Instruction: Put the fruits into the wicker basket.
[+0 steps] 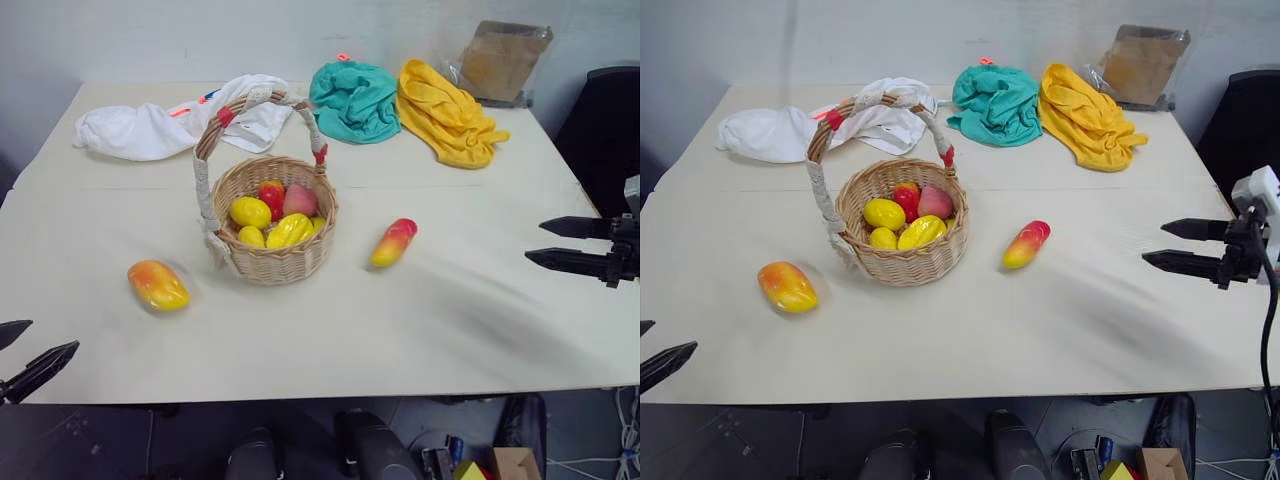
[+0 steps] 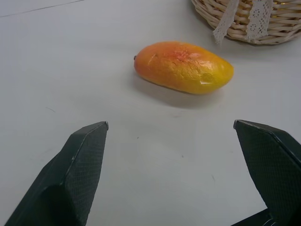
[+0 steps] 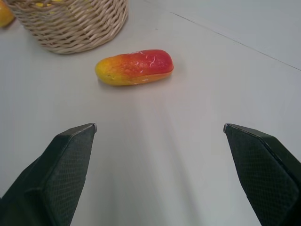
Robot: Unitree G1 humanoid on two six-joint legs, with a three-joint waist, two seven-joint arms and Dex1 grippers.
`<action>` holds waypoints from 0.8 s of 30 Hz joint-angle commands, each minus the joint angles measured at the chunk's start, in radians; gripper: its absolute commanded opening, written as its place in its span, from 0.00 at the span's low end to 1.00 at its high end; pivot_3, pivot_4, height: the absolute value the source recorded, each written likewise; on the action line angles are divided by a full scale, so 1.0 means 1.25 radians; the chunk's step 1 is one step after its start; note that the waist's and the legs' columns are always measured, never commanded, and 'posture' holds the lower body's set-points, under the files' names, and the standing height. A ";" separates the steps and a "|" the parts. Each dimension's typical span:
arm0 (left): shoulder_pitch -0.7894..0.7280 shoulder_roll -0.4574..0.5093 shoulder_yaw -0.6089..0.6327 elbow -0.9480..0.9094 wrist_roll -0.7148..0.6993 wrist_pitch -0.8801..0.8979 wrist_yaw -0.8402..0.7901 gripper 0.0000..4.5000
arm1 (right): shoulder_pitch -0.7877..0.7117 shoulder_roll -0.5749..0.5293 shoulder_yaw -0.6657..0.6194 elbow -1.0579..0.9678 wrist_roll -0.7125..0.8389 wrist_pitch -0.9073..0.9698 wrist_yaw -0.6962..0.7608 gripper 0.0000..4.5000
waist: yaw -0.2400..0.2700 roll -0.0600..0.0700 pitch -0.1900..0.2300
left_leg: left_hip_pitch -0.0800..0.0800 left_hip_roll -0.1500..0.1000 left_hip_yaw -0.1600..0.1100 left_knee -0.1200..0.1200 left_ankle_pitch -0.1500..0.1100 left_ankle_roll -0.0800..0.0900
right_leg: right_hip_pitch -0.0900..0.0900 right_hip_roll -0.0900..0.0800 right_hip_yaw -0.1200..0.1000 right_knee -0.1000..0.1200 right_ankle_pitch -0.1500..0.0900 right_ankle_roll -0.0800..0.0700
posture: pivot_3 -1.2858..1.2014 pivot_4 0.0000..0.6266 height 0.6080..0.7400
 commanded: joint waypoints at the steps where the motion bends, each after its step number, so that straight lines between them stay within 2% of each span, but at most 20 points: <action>1: 0.010 -0.009 -0.001 -0.008 0.022 -0.035 -0.010 1.00 | -0.014 0.005 0.003 -0.014 0.006 -0.003 0.001 0.99 | 0.000 0.000 0.000 | 0.000 0.000 0.000 0.000 0.000 0.000 | 0.000 0.000 0.000 0.000 0.000 0.000 | 0.52 0.24 1.00; 20: -0.031 -0.016 -0.042 0.015 0.074 -0.023 0.061 1.00 | 0.013 0.017 -0.001 -0.039 -0.009 -0.059 -0.033 0.99 | 0.000 0.000 0.000 | 0.000 0.000 0.001 0.003 0.000 0.000 | 0.000 0.000 0.000 0.003 0.000 0.001 | 0.52 0.24 1.00; 24: -0.109 -0.059 -0.070 -0.056 0.016 0.092 0.208 1.00 | 0.012 0.027 0.002 -0.125 0.027 -0.012 -0.046 0.99 | 0.001 0.000 0.000 | 0.001 0.000 0.000 0.003 0.001 0.000 | 0.000 0.000 0.000 0.005 0.000 0.001 | 0.52 0.24 1.00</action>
